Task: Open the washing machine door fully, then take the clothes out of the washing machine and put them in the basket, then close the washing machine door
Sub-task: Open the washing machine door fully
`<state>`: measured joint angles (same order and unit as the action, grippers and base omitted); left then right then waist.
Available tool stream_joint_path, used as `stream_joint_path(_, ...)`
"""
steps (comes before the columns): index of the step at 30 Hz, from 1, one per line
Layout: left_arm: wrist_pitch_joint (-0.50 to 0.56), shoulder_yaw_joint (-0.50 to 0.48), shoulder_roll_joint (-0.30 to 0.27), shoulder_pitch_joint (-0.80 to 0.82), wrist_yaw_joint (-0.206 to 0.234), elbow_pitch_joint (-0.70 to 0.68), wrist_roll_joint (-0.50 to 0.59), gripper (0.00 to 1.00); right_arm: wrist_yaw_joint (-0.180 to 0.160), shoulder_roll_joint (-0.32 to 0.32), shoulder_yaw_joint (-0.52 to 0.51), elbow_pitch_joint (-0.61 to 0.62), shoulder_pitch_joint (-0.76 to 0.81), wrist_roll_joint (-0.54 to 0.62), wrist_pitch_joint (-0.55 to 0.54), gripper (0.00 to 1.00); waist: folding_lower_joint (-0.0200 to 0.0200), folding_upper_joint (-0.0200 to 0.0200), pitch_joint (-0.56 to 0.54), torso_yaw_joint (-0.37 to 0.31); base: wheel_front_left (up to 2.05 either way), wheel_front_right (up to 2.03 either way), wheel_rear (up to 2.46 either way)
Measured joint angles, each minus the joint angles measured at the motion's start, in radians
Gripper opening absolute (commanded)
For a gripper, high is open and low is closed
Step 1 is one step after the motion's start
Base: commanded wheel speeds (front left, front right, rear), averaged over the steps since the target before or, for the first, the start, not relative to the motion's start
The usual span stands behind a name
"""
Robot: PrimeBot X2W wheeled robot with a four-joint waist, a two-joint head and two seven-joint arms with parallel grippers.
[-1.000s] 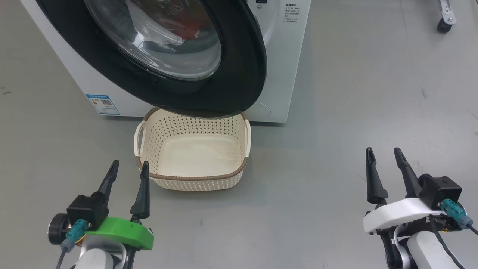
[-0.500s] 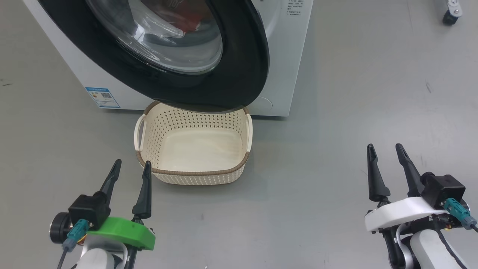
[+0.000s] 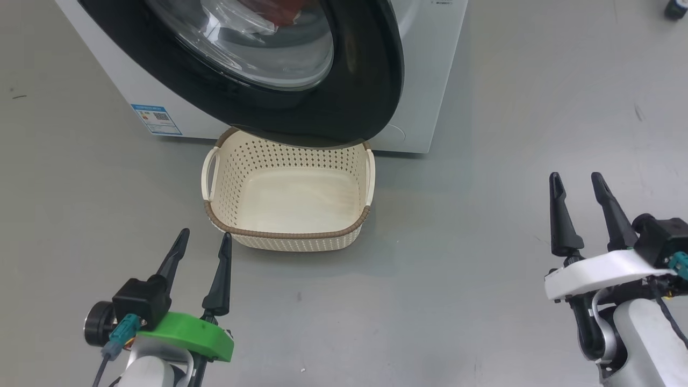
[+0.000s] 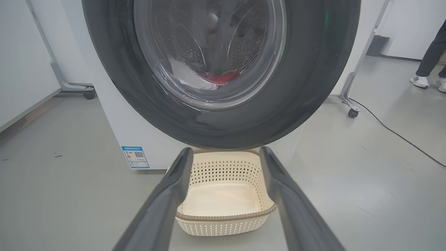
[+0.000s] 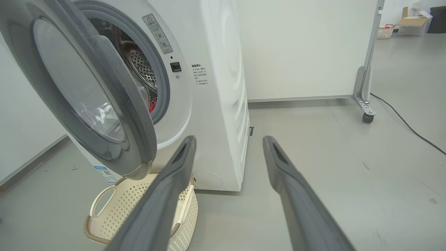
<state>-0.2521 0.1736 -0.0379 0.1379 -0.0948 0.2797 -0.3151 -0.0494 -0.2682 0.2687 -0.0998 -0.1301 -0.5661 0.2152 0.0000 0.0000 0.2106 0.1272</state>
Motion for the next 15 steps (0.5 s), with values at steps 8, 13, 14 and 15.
stream_joint_path(8,0.0,0.031,0.0,0.019,-0.005,0.002,-0.011,1.0,0.031,-0.033,-0.005,-0.004,-0.104,-0.032,-0.079,1.0,0.0,0.0,0.021,0.025,0.0,0.0,0.0)
stream_joint_path(13,0.0,0.058,0.0,0.029,-0.007,0.002,-0.024,1.0,0.049,-0.01,-0.047,-0.01,-0.173,-0.145,-0.146,1.0,0.0,0.0,0.038,0.043,0.0,0.0,0.0)
stream_joint_path(14,0.0,0.061,0.0,0.031,-0.007,0.002,-0.026,1.0,0.049,-0.006,-0.06,-0.012,-0.187,-0.171,-0.16,1.0,0.0,0.0,0.042,0.047,0.0,0.0,0.0)
stream_joint_path(15,0.0,0.063,0.001,0.034,-0.007,0.002,-0.029,1.0,0.049,-0.002,-0.07,-0.013,-0.201,-0.195,-0.175,1.0,0.0,0.0,0.046,0.051,0.0,0.0,0.0)
